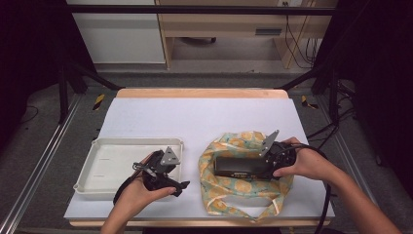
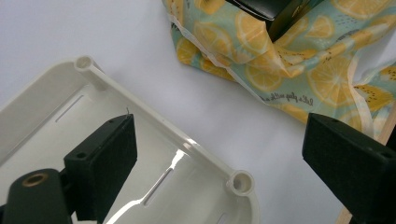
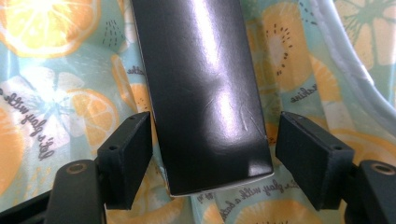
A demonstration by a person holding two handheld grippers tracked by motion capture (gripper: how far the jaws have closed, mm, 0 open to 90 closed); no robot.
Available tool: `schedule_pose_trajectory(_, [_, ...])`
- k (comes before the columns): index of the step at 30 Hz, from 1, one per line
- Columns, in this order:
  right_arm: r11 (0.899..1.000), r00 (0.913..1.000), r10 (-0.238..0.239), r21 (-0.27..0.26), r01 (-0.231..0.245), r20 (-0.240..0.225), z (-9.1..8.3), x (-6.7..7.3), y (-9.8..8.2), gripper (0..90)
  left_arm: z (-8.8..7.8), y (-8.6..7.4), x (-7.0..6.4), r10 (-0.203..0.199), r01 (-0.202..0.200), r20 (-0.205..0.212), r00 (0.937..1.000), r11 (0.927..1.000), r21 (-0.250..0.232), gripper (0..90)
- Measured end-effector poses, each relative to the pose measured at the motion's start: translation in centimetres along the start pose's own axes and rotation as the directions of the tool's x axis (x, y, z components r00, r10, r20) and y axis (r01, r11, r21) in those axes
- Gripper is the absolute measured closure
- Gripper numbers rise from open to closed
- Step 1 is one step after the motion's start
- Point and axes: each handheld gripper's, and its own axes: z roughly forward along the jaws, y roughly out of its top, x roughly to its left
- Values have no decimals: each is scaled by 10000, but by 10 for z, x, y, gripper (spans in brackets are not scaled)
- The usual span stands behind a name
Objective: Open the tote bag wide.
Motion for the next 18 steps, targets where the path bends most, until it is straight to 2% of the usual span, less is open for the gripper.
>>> schedule_pose_trajectory(7, [9998,9999,-64,163,66,-141,4,-1,0,292,1,0,-1,113,-114,64,9999,9999,115,100])
schedule_pose_trajectory(12, [9986,9991,-370,367,378,-228,9,-2,1,304,3,0,-3,245,-248,108,9996,9994,235,99])
schedule_pose_trajectory(18, [9971,9981,-515,548,532,-330,14,-2,2,334,4,1,-5,284,-287,118,9995,9992,289,98])
